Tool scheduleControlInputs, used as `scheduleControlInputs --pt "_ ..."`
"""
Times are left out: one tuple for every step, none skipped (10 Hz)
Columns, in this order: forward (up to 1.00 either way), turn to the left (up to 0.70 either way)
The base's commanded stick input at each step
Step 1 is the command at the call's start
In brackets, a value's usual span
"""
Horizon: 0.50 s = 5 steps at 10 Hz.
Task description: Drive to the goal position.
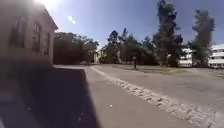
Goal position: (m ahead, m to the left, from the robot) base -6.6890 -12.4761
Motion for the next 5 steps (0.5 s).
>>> scheduleControlInputs --pt "0.0 -0.7" --pt "0.0 -0.7" --pt "0.0 -0.7" --pt "0.0 -0.7" --pt "0.0 -0.7"
